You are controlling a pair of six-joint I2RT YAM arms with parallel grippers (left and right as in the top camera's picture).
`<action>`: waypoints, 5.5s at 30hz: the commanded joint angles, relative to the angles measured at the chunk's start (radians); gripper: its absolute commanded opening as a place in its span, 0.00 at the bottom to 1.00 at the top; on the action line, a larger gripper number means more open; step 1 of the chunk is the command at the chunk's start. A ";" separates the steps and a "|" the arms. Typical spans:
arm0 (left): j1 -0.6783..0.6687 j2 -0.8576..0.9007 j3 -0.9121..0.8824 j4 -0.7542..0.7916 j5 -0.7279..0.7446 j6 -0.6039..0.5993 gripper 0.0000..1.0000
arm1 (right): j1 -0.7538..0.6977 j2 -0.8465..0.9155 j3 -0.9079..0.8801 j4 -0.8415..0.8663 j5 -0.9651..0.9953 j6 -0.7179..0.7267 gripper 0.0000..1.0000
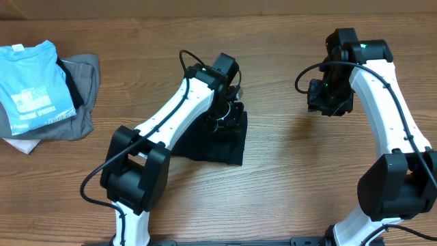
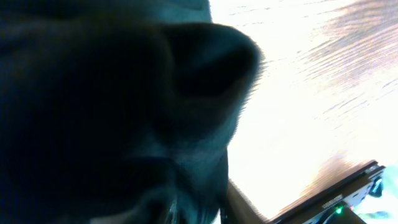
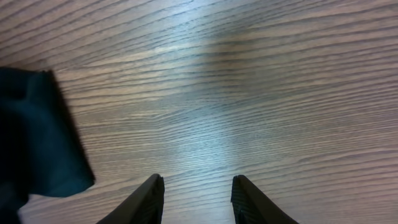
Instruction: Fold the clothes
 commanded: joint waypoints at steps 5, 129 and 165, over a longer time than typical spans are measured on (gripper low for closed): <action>-0.003 0.006 0.086 -0.091 0.032 0.055 0.49 | -0.001 -0.023 0.019 -0.002 -0.029 -0.004 0.40; 0.215 -0.018 -0.161 0.266 0.050 -0.344 0.40 | 0.232 0.137 -0.362 0.722 -0.364 -0.008 0.40; 0.227 0.243 -0.091 0.283 0.287 0.322 0.63 | 0.231 -0.225 -0.216 0.397 -0.053 0.057 0.59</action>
